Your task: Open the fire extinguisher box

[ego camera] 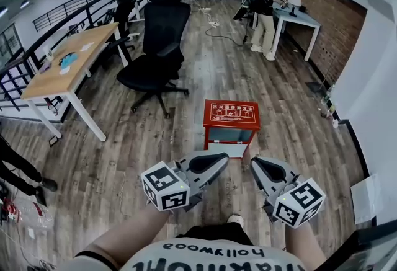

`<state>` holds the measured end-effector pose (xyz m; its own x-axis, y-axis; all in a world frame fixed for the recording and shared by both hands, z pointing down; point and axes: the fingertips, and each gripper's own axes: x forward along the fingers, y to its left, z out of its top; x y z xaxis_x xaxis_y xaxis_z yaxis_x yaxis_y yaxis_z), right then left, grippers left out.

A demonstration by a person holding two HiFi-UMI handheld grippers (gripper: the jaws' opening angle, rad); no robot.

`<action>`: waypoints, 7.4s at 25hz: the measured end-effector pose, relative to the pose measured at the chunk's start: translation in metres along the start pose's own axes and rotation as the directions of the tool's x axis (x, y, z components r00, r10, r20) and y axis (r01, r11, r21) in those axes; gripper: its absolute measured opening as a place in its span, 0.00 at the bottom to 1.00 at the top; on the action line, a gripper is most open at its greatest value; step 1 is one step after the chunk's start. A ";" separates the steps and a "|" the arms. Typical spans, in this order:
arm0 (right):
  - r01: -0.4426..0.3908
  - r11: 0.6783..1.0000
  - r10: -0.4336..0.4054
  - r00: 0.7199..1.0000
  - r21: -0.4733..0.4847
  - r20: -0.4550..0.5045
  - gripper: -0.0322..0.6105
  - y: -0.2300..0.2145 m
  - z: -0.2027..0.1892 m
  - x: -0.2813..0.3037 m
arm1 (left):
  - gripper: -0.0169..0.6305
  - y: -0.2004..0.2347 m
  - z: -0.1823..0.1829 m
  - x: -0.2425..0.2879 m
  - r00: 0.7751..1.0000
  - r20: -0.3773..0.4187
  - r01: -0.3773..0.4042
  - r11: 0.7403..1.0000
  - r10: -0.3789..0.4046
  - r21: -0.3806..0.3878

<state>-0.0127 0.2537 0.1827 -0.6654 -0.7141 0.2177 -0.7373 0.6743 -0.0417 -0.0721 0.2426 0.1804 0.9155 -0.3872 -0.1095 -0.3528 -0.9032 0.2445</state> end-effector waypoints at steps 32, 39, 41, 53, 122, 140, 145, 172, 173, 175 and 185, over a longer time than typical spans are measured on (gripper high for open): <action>-0.222 0.974 0.225 0.964 0.037 -0.142 0.07 -0.195 -0.038 0.042 | 0.05 0.090 -0.037 0.160 0.963 -0.094 -0.256 0.967 0.253 -0.018; -0.193 0.981 0.196 0.971 0.032 -0.138 0.07 -0.194 -0.026 0.064 | 0.05 0.106 -0.027 0.155 0.968 -0.112 -0.229 0.973 0.225 -0.018; -0.183 0.982 0.186 0.974 0.036 -0.131 0.07 -0.192 -0.022 0.073 | 0.05 0.111 -0.025 0.152 0.970 -0.125 -0.210 0.978 0.207 -0.011; -0.094 0.993 0.102 0.986 0.065 -0.132 0.07 -0.191 -0.018 0.134 | 0.05 0.168 -0.016 0.125 0.977 -0.175 -0.124 0.992 0.121 -0.006; -0.008 0.971 -0.093 0.905 -0.237 -0.415 0.31 -0.348 -0.236 0.275 | 0.27 0.400 -0.220 0.165 0.738 -0.478 -0.154 0.809 0.475 0.567; -0.008 0.619 -0.322 0.909 -0.786 -0.263 0.36 -0.392 -0.370 0.315 | 0.42 0.454 -0.355 0.174 0.687 -0.272 -0.135 0.486 0.674 0.864; 0.005 0.511 -0.341 0.919 -0.859 -0.197 0.36 -0.398 -0.375 0.316 | 0.43 0.463 -0.373 0.177 0.693 -0.277 -0.069 0.443 0.666 0.894; 0.130 0.256 -0.402 0.916 -0.958 0.017 0.37 -0.416 -0.410 0.329 | 0.42 0.486 -0.397 0.184 0.708 -0.074 -0.124 0.227 0.702 0.966; 0.138 0.262 -0.401 0.916 -0.955 0.023 0.36 -0.417 -0.408 0.329 | 0.42 0.486 -0.397 0.184 0.708 -0.077 -0.124 0.232 0.702 0.965; 0.149 0.287 -0.396 0.918 -0.946 0.024 0.36 -0.418 -0.405 0.329 | 0.42 0.487 -0.397 0.184 0.708 -0.086 -0.116 0.235 0.701 0.965; 0.074 0.442 -0.336 0.938 -0.894 -0.089 0.34 -0.406 -0.405 0.321 | 0.34 0.478 -0.400 0.178 0.706 -0.070 -0.082 0.179 0.705 0.980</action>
<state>0.1202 -0.1731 0.6640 -0.3656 -0.8794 0.3050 -0.2705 0.4139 0.8692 -0.0007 -0.1840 0.6630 0.4110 -0.8970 0.1625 -0.3283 -0.3119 -0.8916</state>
